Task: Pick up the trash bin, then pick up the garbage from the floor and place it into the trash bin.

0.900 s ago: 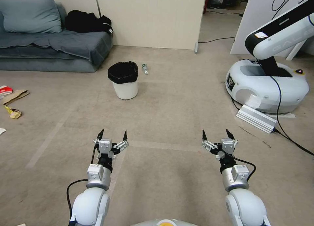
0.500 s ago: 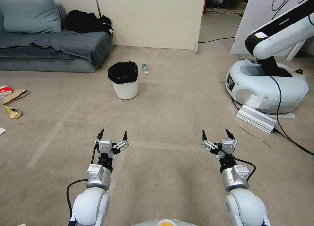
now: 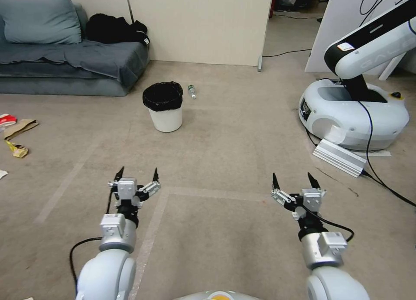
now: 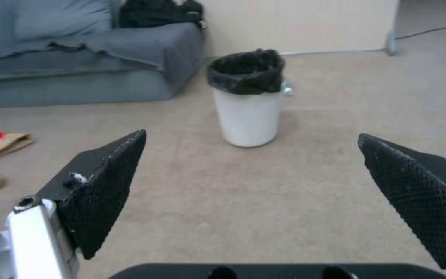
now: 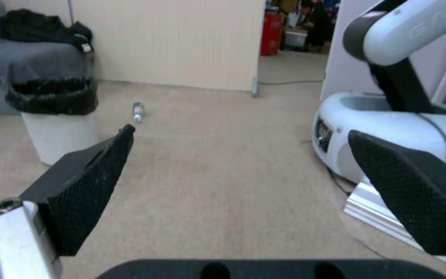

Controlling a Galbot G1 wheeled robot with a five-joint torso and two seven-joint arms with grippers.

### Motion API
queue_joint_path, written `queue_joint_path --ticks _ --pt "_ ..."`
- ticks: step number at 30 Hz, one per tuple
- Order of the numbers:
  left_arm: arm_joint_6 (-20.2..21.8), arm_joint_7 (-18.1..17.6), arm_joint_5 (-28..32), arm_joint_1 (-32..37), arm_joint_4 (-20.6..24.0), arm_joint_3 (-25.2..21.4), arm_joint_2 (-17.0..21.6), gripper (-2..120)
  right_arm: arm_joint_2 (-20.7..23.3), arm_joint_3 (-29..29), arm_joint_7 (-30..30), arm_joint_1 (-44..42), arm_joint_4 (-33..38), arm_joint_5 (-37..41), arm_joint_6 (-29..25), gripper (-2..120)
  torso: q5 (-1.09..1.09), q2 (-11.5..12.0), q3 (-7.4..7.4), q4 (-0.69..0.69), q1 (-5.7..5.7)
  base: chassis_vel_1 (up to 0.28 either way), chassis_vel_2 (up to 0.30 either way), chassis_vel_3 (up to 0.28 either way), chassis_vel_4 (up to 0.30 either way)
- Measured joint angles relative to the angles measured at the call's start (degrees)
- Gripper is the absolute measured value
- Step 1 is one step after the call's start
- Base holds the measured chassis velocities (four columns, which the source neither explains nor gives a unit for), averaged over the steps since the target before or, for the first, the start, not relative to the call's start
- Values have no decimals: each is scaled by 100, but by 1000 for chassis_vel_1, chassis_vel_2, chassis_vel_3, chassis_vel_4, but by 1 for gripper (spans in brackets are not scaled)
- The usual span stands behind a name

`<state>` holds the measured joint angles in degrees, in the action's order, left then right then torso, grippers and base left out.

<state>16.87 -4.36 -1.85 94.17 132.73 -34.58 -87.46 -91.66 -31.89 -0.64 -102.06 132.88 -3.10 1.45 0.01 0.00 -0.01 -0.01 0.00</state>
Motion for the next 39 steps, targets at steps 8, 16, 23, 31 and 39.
queue_joint_path --ticks 8,16,23,31,39 --pt "818 -215 -83 227 720 -83 -63 100 -46 -10 -14 -124 183 -37 16 100 1 0 0 1 0 0 0 0 0" --pt "818 -220 -103 232 695 -18 -61 100 -68 34 -73 -35 74 -108 -539 100 -1 0 0 0 0 0 0 0 0" --pt "782 -220 -129 235 654 51 -54 100 -61 42 -124 -27 66 -127 -538 100 -1 0 0 1 0 0 0 0 0" --pt "753 -212 -176 241 630 71 -48 100 -55 27 -201 -22 41 -137 -583 100 -1 0 0 1 0 0 0 0 0" --pt "749 -207 -198 240 620 76 -49 100 -52 26 -220 -20 25 -136 -603 100 -1 0 0 1 -1 -55 53 33 -54"
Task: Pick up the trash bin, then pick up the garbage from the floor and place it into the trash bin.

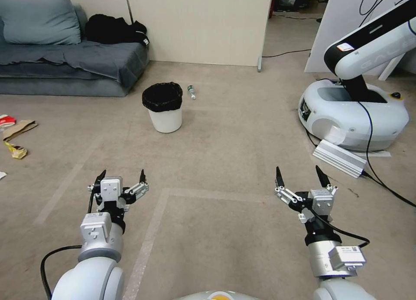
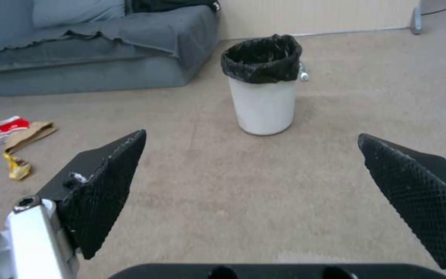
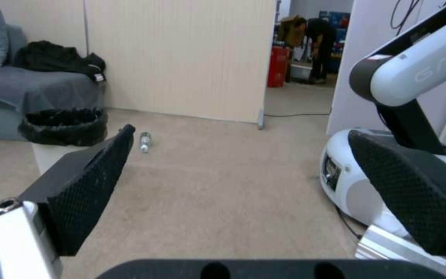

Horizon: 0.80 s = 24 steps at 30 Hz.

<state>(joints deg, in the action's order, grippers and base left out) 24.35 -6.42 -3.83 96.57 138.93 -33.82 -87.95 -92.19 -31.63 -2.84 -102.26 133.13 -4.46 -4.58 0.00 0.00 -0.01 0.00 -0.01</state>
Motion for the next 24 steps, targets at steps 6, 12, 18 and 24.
queue_joint_path --ticks 6,12,18,24 --pt "-1 9 -20 -1 0 3 0 100 2 10 -6 2 -2 9 0 100 1 0 1 0 1 -198 192 177 -189" --pt "-1 12 -33 -2 0 4 -1 100 4 14 -15 2 -7 9 0 100 1 0 1 0 1 -190 186 199 -197" --pt "-2 13 -43 -8 -7 4 -1 100 4 13 -29 1 -11 12 0 100 1 0 1 0 1 -177 156 155 -157" --pt "-8 13 -45 -14 -15 3 -1 100 5 8 -76 -1 -28 20 -33 100 0 0 1 0 1 -168 161 183 -171"
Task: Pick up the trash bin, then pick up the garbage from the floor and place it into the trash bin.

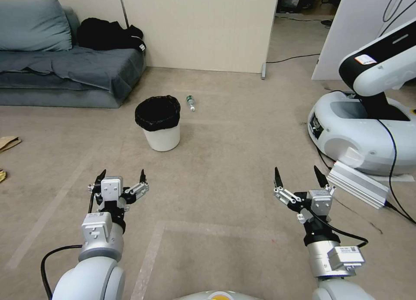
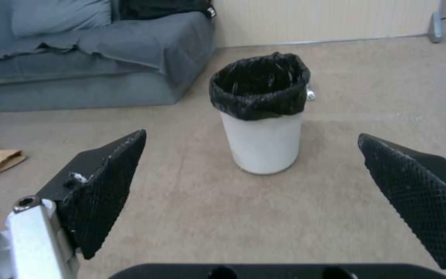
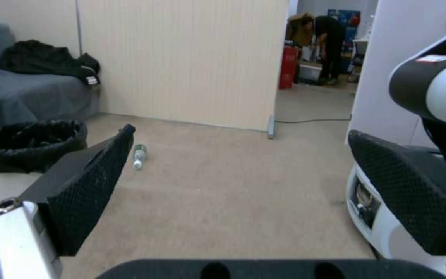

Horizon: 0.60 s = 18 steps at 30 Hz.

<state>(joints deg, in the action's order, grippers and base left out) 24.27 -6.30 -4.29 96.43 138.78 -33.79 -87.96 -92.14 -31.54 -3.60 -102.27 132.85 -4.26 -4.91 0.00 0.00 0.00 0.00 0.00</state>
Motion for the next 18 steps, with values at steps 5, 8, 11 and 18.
queue_joint_path --ticks 5,8,11,18 --pt "-2 -1 -2 -3 -3 0 -1 100 0 -5 -23 0 -1 -2 -17 100 0 0 0 1 0 -177 187 183 -181" --pt "-2 -2 -5 -4 -3 2 -2 100 0 -6 -26 -1 -1 -4 -23 100 0 0 0 0 0 -182 169 166 -187" --pt "-2 -3 -10 -5 -3 4 -3 100 0 -7 -30 -1 -2 -7 -29 100 0 0 0 1 0 -187 160 186 -170" --pt "-3 -4 -24 -5 -3 2 -7 100 0 -11 -59 -1 -8 -11 -34 100 0 0 0 1 0 -178 185 178 -169"
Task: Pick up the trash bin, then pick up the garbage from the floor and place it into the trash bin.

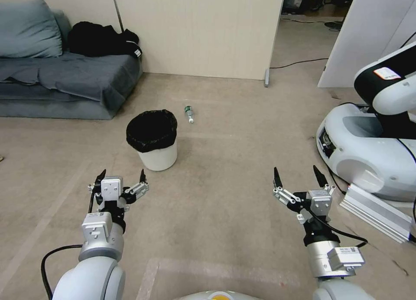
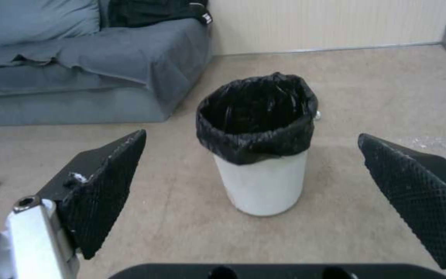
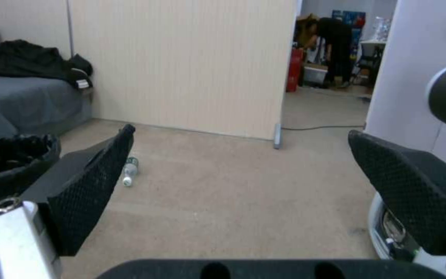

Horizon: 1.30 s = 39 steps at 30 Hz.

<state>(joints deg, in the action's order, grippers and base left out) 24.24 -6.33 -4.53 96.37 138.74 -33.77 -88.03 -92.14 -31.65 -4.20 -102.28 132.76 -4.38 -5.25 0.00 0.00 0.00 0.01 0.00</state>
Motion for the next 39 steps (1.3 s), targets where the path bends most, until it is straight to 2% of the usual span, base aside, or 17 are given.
queue_joint_path --ticks 39 --pt "-22 58 -93 37 16 -29 -59 100 0 -13 -79 4 -64 -94 -85 100 0 0 0 -1 0 -173 172 172 -177"
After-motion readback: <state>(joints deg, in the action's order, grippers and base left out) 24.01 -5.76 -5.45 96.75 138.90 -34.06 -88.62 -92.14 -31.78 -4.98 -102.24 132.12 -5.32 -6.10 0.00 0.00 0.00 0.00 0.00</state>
